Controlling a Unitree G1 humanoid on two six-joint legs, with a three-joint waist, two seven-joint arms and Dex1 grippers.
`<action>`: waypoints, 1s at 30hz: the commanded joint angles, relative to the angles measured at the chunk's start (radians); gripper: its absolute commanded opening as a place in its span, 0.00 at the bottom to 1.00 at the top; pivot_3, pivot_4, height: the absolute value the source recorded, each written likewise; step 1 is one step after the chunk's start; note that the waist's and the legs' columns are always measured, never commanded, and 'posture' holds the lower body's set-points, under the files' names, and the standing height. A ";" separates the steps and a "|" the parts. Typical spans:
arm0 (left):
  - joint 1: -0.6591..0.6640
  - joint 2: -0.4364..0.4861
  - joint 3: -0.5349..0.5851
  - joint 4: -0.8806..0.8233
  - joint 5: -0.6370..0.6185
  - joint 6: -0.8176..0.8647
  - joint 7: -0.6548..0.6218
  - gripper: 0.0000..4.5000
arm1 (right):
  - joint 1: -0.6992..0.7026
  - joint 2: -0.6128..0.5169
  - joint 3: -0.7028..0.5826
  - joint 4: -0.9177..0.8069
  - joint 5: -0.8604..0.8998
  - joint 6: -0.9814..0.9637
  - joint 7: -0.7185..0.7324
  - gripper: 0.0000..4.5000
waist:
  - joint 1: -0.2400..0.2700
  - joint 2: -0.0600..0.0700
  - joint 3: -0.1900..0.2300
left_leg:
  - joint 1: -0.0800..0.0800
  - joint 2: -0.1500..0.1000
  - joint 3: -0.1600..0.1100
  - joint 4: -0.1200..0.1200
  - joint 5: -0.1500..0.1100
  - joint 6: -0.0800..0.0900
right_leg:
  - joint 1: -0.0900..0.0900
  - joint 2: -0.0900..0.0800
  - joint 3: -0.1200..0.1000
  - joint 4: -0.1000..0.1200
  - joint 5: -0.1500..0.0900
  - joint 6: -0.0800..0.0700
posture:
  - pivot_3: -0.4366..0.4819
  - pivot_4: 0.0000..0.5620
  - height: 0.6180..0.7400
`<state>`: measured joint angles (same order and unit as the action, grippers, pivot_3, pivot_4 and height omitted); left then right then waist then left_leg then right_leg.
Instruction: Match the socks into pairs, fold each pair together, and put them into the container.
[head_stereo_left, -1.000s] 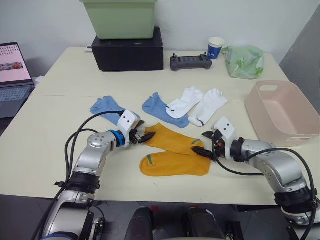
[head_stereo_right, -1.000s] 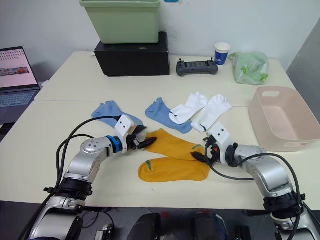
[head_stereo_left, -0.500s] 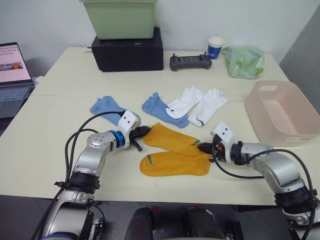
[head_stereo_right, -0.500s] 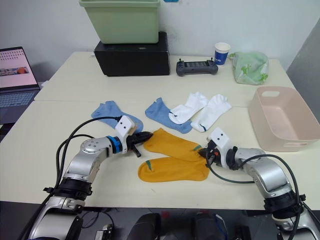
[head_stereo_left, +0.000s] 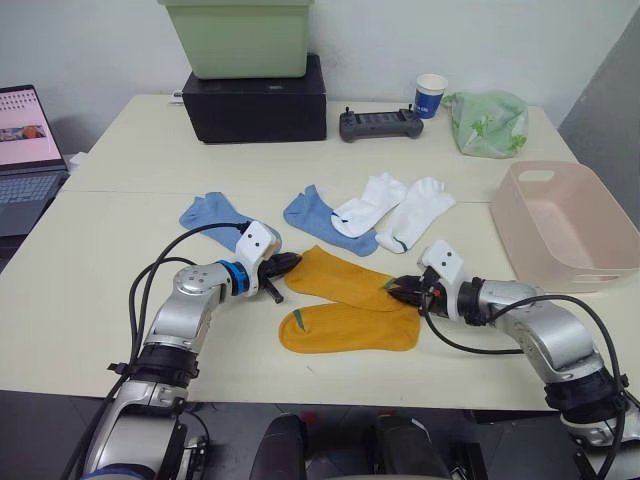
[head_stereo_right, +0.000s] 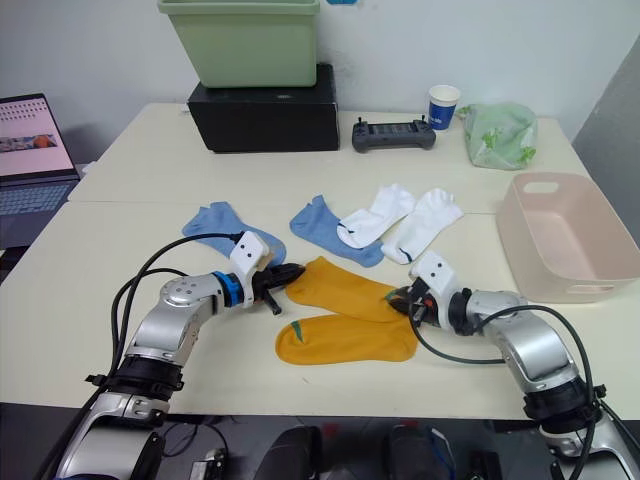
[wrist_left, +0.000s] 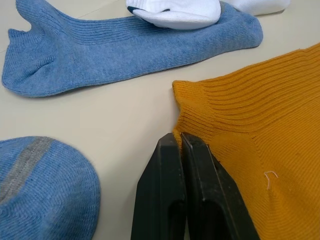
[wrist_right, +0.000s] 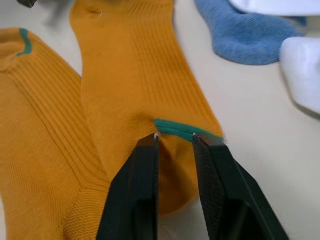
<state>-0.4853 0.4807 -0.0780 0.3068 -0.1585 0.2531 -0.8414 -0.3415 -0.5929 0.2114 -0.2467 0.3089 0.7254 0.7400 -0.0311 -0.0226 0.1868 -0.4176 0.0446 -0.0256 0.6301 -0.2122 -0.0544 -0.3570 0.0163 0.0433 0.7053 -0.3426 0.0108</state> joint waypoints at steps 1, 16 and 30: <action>-0.005 0.012 0.006 -0.027 0.003 -0.009 -0.005 0.00 | -0.012 -0.003 0.005 -0.009 -0.016 -0.022 0.011 0.27 | 0.000 0.000 0.000 | 0.000 0.000 0.000 0.000 0.000 0.000 | 0.000 0.000 0.000 0.000 0.000 0.000 | 0.48 0.27 1.00; 0.012 0.028 0.017 -0.075 -0.015 0.028 -0.022 0.00 | -0.026 0.000 -0.026 0.006 -0.044 -0.046 0.003 0.01 | 0.000 0.000 0.000 | 0.000 0.000 0.000 0.000 0.000 0.000 | 0.000 0.000 0.000 0.000 0.000 0.000 | 0.48 0.27 1.00; 0.240 -0.129 0.298 -0.821 -0.526 0.886 0.312 0.00 | -0.290 -0.004 0.040 0.225 -0.152 -0.253 0.109 0.01 | -0.002 0.000 0.000 | 0.000 0.000 -0.002 0.000 0.000 0.000 | 0.000 -0.001 0.002 0.000 0.000 0.000 | 0.48 0.27 1.00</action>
<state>-0.2495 0.3905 0.1501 -0.4136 -0.5962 1.0298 -0.6260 -0.6103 -0.6025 0.2372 -0.0435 0.1825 0.5334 0.8332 -0.0335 -0.0229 0.1870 -0.4175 0.0449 -0.0277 0.6308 -0.2122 -0.0544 -0.3567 0.0150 0.0443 0.7055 -0.3427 0.0110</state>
